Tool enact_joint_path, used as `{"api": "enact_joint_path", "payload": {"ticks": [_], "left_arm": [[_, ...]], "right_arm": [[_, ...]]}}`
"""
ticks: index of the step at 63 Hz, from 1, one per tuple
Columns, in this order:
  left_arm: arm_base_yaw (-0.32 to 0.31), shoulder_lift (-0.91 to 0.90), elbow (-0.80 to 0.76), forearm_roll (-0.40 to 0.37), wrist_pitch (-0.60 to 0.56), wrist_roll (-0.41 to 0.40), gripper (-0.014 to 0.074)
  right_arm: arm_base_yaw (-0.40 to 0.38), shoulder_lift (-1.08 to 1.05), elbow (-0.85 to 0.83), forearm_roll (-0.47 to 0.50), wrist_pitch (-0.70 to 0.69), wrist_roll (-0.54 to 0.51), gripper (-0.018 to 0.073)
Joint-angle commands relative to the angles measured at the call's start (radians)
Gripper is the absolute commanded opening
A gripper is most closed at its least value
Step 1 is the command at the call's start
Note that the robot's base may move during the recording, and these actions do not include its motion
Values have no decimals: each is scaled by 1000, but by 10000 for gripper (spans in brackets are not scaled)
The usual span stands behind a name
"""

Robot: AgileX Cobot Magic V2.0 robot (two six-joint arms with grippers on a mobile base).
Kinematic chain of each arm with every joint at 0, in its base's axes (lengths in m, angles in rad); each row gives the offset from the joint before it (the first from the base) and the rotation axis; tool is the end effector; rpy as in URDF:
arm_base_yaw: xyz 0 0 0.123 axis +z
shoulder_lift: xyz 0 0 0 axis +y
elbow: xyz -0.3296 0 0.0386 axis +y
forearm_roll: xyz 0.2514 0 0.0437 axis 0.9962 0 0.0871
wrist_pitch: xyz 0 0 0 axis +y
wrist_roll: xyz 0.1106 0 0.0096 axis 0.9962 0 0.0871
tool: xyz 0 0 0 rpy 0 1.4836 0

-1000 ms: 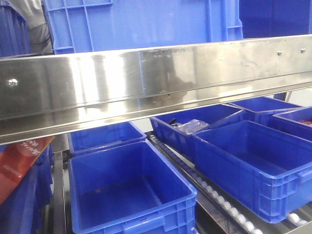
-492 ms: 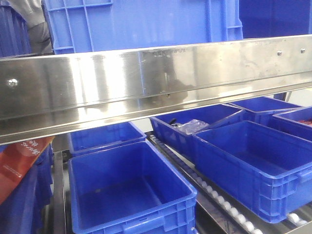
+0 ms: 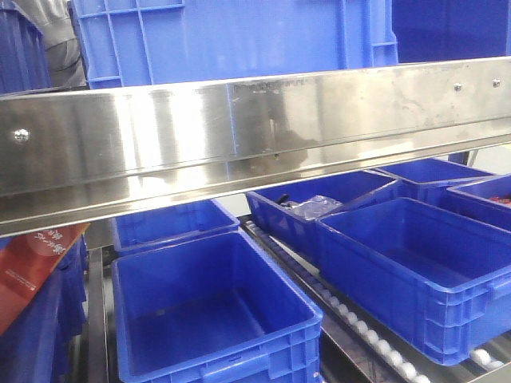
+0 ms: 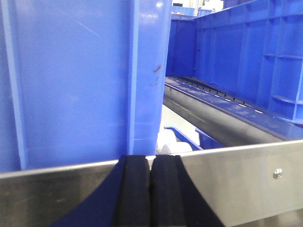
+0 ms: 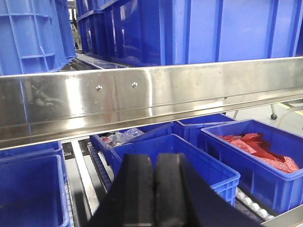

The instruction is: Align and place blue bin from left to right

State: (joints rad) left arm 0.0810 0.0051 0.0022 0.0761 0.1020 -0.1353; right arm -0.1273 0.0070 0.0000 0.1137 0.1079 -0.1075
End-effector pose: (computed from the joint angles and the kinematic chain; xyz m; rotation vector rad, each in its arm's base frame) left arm 0.0331 0.0036 0.2027 -0.1179 1.5883 0.0228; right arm 0.0332 -0.0029 0.2028 0.0966 1.5955 -0.0849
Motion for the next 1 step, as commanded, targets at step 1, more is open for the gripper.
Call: {"api": "enact_joint_path", "payload": {"ticks": [1], "left_arm": [[4,-5,-2,5,-22,-8,-111]], "right_arm": [[-6,-7,0,-10,-11,-7,-155]]}}
